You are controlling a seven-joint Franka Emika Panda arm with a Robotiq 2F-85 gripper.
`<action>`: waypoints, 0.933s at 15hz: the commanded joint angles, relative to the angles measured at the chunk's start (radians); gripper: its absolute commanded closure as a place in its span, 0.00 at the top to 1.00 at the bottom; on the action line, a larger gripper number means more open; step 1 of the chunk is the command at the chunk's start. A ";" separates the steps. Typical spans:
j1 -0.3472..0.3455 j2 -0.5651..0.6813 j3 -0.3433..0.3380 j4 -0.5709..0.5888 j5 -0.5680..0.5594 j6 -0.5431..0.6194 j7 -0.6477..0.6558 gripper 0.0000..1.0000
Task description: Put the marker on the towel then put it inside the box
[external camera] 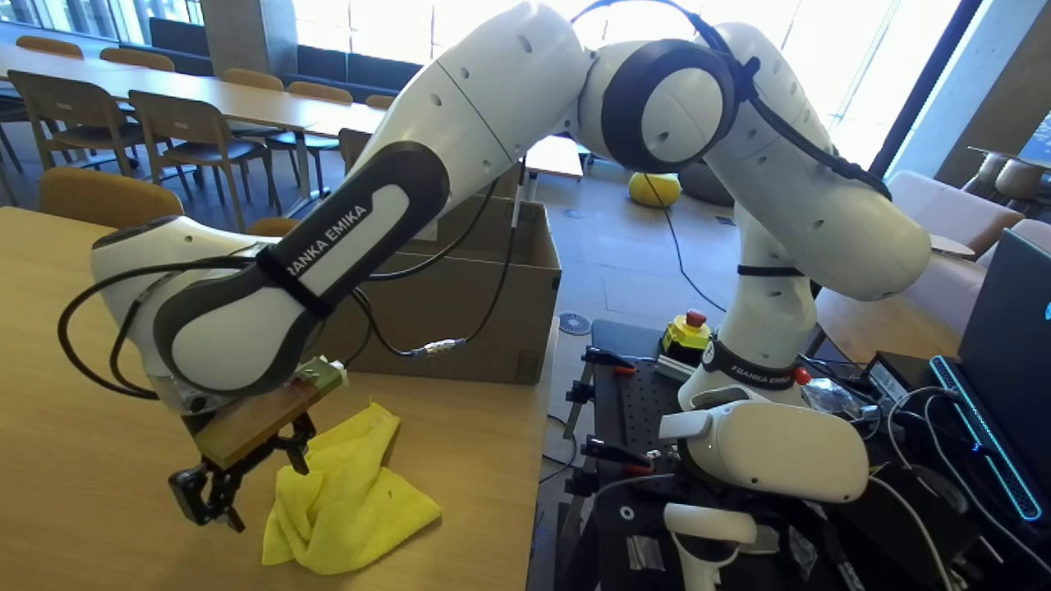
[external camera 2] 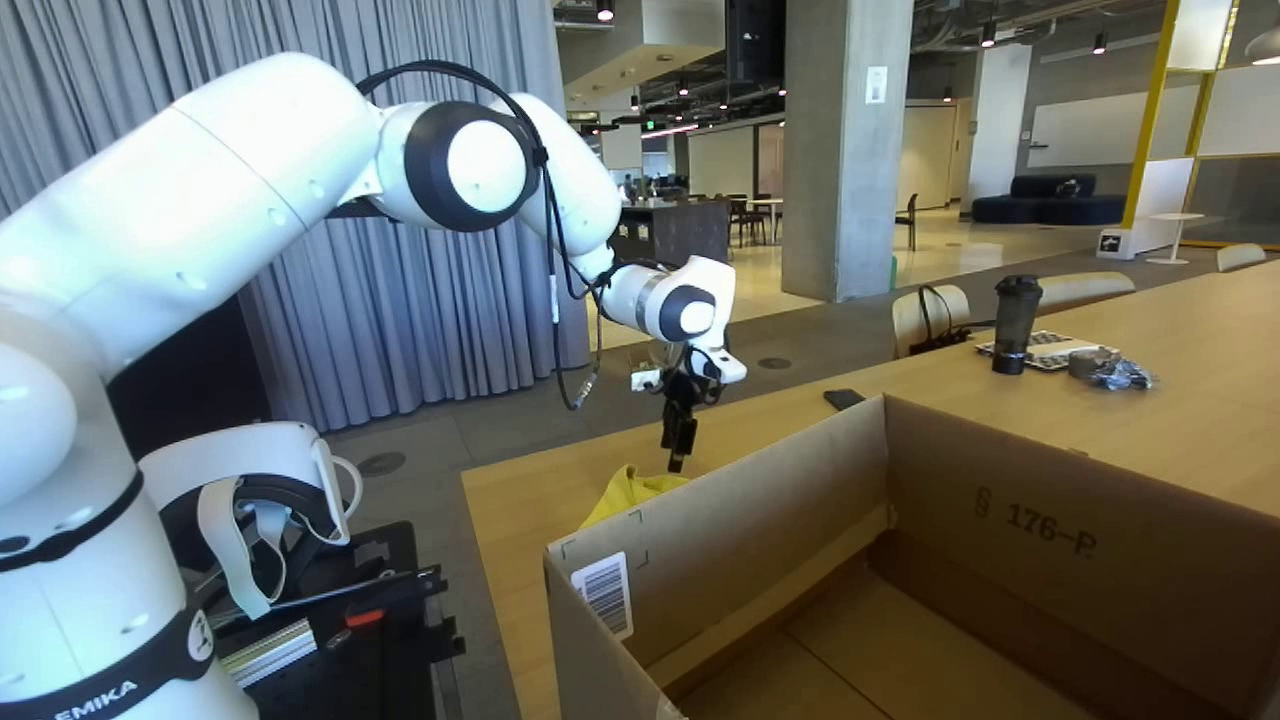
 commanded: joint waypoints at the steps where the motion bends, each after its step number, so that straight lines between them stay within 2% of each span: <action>1: -0.031 -0.165 0.009 -0.230 -0.009 0.122 -0.159 1.00; 4: -0.049 -0.255 0.014 -0.363 -0.032 0.173 -0.327 1.00; 7: -0.059 -0.308 0.021 -0.446 -0.073 0.177 -0.462 1.00; 14: -0.046 -0.302 0.013 -0.468 -0.263 0.169 -0.675 1.00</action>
